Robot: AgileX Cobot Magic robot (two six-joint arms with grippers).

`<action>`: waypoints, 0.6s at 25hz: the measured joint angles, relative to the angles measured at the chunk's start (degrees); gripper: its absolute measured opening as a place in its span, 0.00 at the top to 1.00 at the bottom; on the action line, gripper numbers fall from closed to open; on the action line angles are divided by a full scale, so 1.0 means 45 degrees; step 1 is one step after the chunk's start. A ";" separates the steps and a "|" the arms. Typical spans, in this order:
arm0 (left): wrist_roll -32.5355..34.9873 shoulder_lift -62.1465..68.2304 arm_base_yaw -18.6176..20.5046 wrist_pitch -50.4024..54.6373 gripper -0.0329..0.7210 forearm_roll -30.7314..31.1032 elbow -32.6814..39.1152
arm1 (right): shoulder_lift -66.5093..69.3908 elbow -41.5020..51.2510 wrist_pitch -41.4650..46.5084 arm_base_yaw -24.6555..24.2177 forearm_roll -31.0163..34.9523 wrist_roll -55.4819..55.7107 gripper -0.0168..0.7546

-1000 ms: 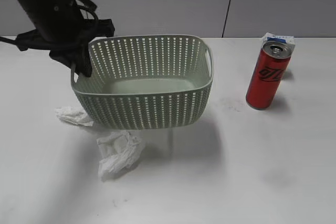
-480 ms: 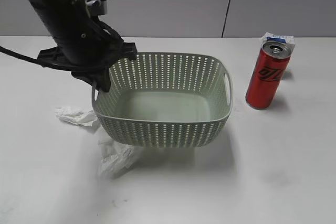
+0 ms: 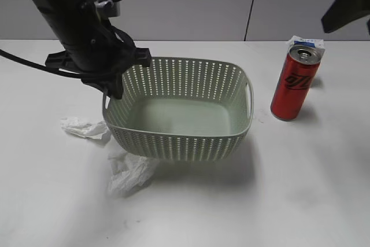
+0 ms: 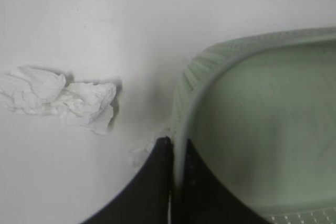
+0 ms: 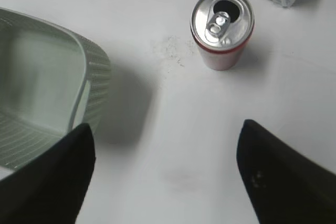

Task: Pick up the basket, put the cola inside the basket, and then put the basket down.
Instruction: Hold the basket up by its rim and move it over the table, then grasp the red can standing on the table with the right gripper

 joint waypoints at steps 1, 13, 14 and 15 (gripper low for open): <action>0.0029 0.0000 0.0080 0.0000 0.96 -0.0006 0.0000 | 0.0679 -0.0632 0.0245 0.0268 -0.0482 0.0285 0.15; 0.0297 0.0000 0.0282 -0.0010 0.96 -0.0004 0.0000 | 0.5732 -0.4061 0.0828 0.0657 -0.2191 0.2121 0.15; 0.0297 0.0000 0.0282 -0.0010 0.96 -0.0004 0.0000 | 0.5927 -0.4061 0.0805 0.0567 -0.2209 0.2219 0.15; 0.0297 0.0000 0.0282 -0.0010 0.96 -0.0017 0.0000 | 0.6093 -0.4061 0.0772 0.0488 -0.2241 0.2293 0.15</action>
